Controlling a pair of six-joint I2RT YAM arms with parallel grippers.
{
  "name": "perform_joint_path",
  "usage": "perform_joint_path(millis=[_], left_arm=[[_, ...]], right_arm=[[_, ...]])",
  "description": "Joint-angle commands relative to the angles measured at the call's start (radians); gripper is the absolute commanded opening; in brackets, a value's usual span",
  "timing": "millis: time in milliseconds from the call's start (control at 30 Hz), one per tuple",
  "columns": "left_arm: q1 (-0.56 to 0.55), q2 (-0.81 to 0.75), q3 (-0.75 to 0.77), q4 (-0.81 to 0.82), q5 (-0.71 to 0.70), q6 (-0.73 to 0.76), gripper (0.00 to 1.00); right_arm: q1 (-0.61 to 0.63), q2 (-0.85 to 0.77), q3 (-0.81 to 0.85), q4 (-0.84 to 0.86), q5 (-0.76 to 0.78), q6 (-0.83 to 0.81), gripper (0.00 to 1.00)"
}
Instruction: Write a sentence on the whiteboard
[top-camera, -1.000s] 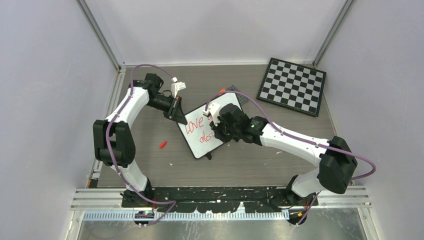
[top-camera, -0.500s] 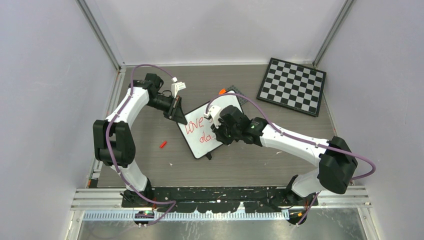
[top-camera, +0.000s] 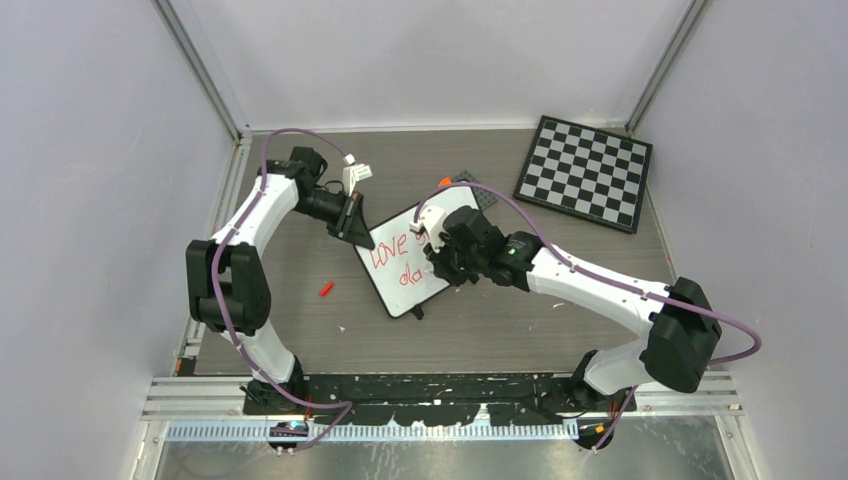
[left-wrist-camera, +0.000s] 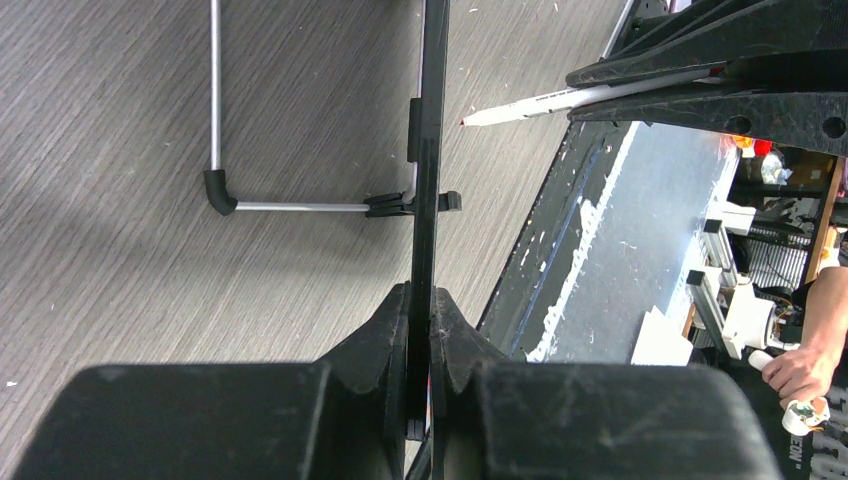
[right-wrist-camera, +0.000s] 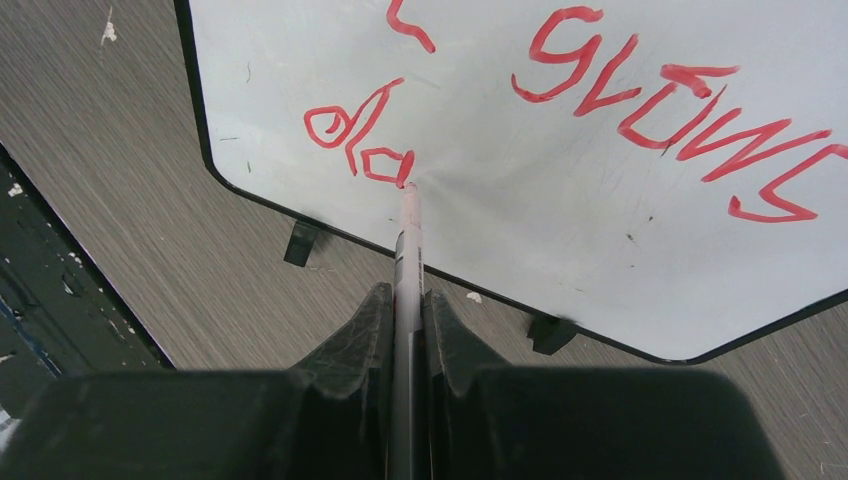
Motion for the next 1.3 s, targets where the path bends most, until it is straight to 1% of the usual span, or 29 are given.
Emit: perform_joint_path(millis=[0,333,833,1067,1267], left_arm=[[-0.017,-0.010,-0.006,0.007,-0.081,-0.010,0.00],[-0.017,-0.010,-0.013,0.011,-0.084,-0.008,0.00],[-0.017,-0.008,-0.006,0.007,-0.085,-0.009,0.00],[-0.017,-0.009,-0.006,0.006,-0.086,-0.009,0.00],[-0.017,-0.014,-0.006,0.006,-0.088,-0.008,0.00]], right_arm=[[-0.006,-0.012,0.040,0.044,0.023,-0.007,0.00],[-0.011,0.024,0.037,0.066,0.035,-0.010,0.00],[-0.048,0.009,0.024,0.052,0.035,-0.016,0.00],[-0.043,0.021,0.018,0.040,-0.010,-0.007,0.00],[-0.037,0.011,-0.007,0.022,-0.016,-0.026,0.00]])
